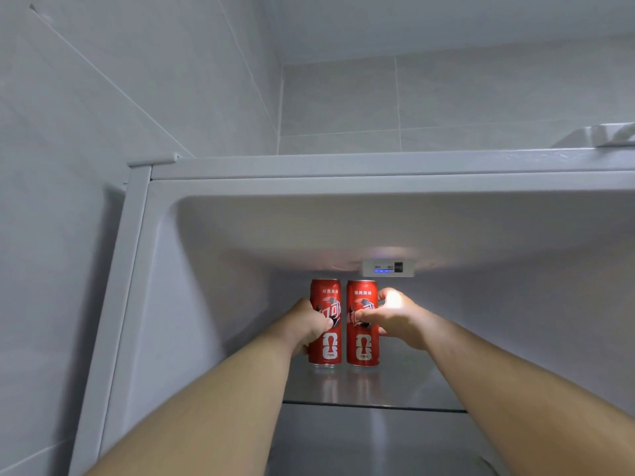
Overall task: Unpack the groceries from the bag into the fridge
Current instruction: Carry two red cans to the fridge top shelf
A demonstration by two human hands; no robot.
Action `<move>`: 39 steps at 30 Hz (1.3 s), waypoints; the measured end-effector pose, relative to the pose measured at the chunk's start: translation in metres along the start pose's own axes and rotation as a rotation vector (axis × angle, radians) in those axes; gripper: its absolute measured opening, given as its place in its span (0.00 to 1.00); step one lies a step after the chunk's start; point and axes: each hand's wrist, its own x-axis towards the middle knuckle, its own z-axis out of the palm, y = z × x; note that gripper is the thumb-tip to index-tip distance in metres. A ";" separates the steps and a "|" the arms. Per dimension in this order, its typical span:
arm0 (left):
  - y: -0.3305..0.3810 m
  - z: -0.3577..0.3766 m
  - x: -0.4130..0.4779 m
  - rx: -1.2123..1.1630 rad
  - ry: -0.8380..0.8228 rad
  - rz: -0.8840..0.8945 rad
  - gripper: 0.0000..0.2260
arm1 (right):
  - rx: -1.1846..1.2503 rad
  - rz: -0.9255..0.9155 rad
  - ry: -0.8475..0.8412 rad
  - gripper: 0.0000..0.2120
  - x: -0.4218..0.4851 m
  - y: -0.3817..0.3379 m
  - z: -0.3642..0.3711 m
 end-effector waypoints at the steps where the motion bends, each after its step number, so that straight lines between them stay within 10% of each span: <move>1: 0.000 0.001 0.002 0.002 -0.006 -0.001 0.22 | 0.000 0.006 -0.013 0.22 0.002 0.000 -0.001; 39: -0.034 0.001 0.067 0.074 -0.053 -0.018 0.25 | -0.179 -0.031 0.079 0.23 0.031 0.033 0.026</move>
